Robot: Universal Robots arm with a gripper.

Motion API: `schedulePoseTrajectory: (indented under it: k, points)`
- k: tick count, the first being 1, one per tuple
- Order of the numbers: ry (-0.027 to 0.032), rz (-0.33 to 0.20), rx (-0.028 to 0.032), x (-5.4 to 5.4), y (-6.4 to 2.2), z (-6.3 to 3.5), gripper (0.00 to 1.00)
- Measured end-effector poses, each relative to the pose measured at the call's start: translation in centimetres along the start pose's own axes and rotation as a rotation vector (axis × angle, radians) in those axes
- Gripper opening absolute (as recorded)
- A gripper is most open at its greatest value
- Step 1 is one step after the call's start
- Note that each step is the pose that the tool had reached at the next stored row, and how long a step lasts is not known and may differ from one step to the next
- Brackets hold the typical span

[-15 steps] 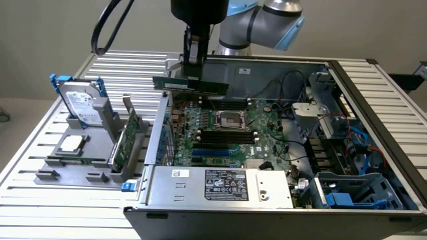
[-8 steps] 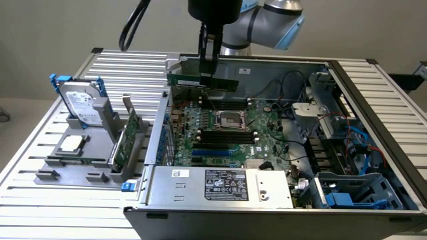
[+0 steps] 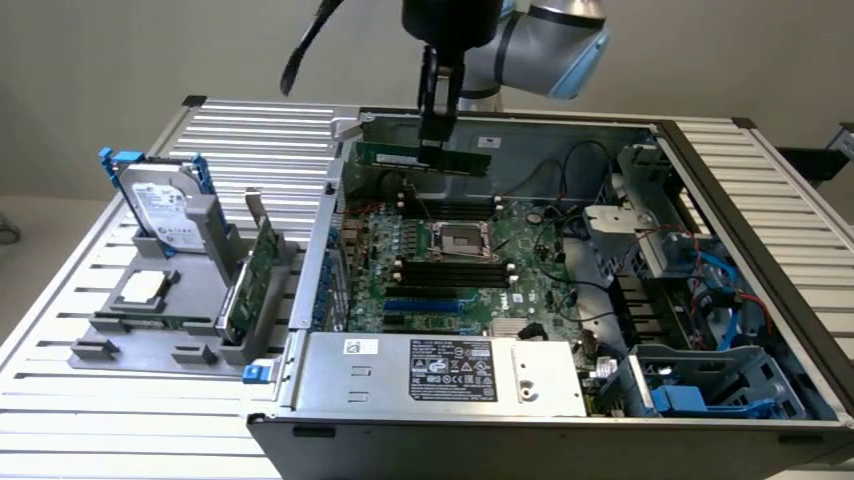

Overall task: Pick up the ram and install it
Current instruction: 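Pick up the ram and move it above insertion slot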

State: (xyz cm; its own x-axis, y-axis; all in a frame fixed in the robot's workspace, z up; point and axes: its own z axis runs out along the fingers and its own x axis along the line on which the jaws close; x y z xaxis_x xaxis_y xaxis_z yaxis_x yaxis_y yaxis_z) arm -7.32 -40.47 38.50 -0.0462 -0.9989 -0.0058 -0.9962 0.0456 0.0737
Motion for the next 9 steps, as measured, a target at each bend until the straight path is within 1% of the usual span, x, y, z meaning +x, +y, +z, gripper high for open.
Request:
schedulePoseTrajectory:
  k: [2, 6, 9]
  points:
    - [0.0001, 0.0, 0.0016, -0.3, -0.87, 0.14, 0.13]
    - [0.0008, 0.0, 0.0076, -0.8, -2.66, 0.37, 0.13]
    - [0.005, 0.0, 0.0087, -1.2, -3.57, 0.67, 0.13]
